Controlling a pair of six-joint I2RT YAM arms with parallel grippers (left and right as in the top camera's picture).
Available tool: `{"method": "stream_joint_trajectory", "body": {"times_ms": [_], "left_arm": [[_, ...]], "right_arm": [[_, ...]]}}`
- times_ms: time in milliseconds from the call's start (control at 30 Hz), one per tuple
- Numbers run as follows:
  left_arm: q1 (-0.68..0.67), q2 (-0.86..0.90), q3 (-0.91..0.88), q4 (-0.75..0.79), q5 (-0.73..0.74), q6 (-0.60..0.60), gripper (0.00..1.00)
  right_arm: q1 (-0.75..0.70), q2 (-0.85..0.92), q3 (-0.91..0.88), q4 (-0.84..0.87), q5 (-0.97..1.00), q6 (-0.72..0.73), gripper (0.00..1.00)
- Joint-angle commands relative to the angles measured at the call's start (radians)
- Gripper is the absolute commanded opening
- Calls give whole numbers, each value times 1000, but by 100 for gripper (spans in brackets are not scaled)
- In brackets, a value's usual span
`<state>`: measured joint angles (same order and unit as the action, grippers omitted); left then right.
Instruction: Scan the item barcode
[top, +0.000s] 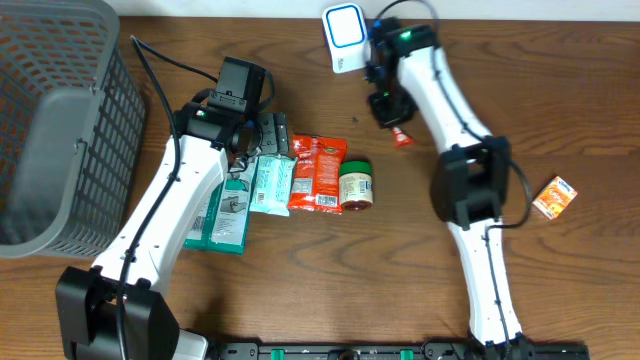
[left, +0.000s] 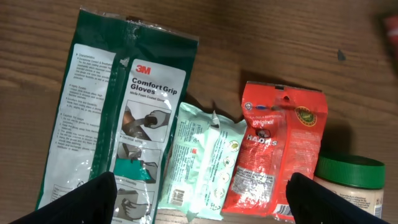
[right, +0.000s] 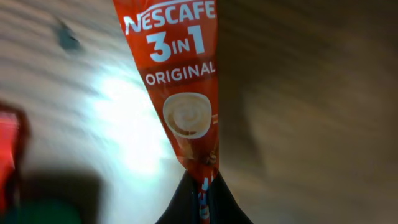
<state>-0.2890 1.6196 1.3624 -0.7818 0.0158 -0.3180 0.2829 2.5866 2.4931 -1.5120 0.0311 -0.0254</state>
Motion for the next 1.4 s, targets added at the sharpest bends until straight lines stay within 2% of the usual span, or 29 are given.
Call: {"method": "stream_joint_trajectory", "body": {"times_ms": [0,267,533,667,900,1167,1367], "left_arm": [[3,2,-3,-2,-17,-9,88],[3,2,-3,-2,-17,-9,87],[3,2,-3,-3,-17,-9,88],[3,2,-3,-3,-17,-9,88],[3,2,-3,-3,-17,-9,88],[3,2,-3,-2,-17,-9,88],[3,2,-3,-3,-17,-9,88]], "right_arm": [[-86,-129,7,-48,42,93,1],[-288,-141,-29,-138,39,190,1],[-461,-141,-172,-154,66,245,1],[-523,-141,-296,-97,160,302,1],[-586,-141,-471,29,163,292,1],[-631,-141,-476,27,163,271,25],[-631,-141,-418,-12,145,271,32]]}}
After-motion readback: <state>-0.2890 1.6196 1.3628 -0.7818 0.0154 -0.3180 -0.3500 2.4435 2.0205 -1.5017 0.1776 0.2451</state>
